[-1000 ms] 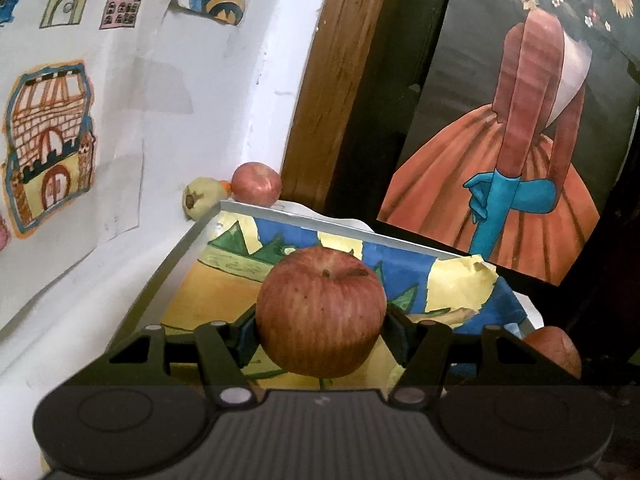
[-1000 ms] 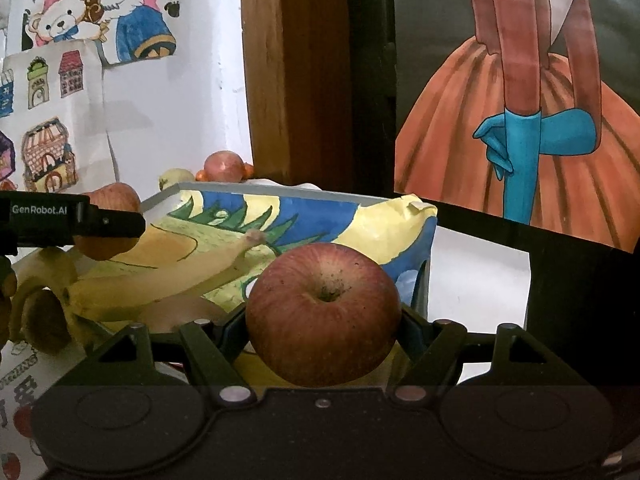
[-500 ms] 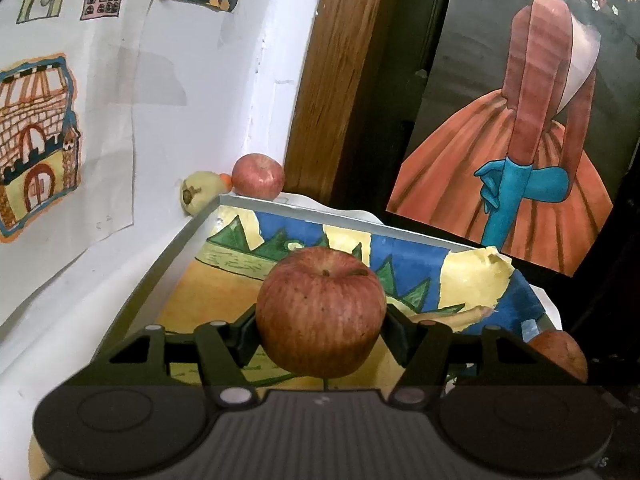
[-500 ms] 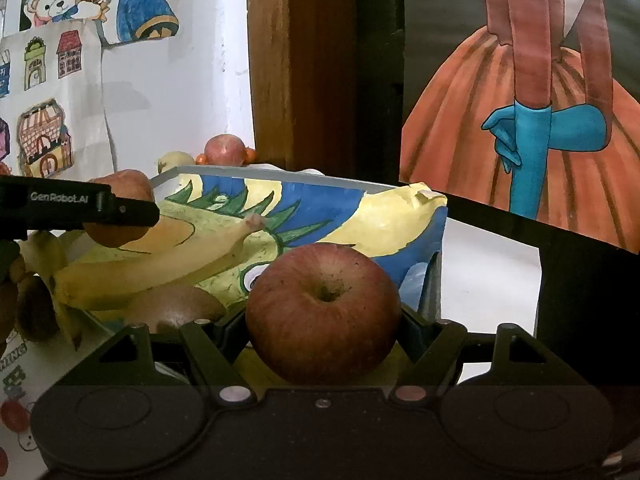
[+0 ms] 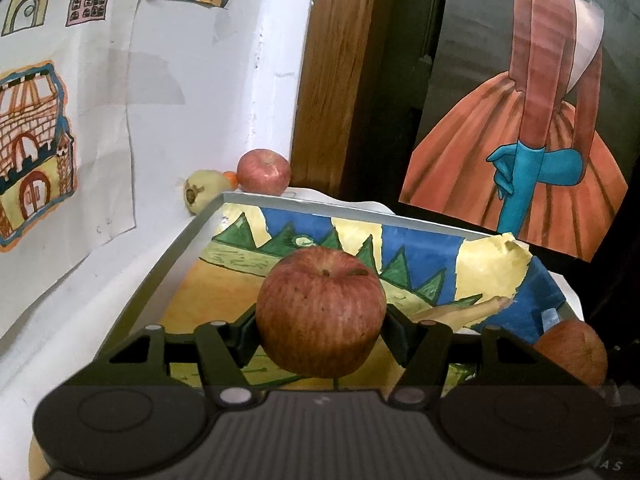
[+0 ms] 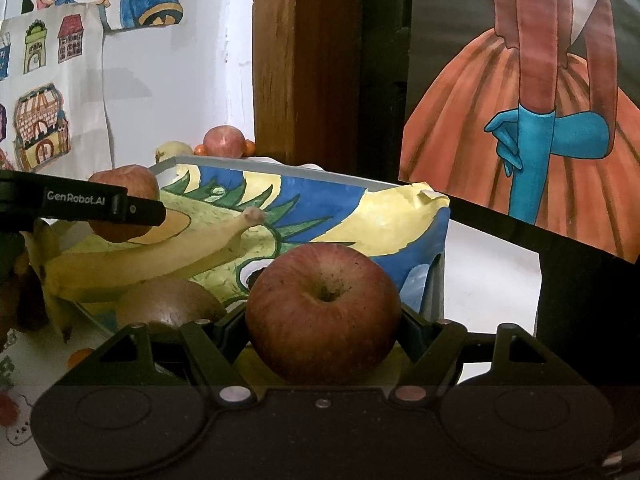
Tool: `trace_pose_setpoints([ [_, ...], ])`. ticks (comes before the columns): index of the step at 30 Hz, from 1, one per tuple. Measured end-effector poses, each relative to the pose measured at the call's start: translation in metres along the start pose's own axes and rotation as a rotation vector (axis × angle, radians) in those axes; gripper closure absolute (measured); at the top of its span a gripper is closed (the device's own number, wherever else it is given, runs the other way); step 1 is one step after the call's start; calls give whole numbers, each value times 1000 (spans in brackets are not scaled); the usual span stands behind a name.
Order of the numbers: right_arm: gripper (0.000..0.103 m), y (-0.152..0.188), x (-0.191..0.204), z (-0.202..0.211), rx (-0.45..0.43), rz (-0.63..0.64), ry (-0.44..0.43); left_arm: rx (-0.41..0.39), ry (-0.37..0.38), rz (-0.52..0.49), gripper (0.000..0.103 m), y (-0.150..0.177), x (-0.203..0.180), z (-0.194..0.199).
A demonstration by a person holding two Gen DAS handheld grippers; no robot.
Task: Organize fruits
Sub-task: 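Lower both held apples into the silver tray and open both tools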
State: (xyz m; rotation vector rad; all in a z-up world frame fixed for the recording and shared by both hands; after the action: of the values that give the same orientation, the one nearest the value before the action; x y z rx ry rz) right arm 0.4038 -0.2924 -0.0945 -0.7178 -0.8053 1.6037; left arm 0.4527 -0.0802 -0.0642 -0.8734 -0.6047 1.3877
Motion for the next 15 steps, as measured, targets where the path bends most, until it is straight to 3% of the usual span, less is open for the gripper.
trace_pose_setpoints([
  [9, 26, 1, 2, -2, 5, 25, 17, 7, -47, -39, 36, 2, -4, -4],
  [15, 26, 0, 3, -3, 0, 26, 24, 6, -40, -33, 32, 2, -4, -4],
])
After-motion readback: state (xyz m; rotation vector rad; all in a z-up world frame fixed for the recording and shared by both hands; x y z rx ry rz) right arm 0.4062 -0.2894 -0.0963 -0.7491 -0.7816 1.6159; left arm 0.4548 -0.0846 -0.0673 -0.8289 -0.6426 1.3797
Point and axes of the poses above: each gripper's, at about its wrist camera, not at the fingertips, and z roughly against the way its jaws point, x to its left, y to its underside, the point moved 6 cm from there along -z, roughly the way its jaws point
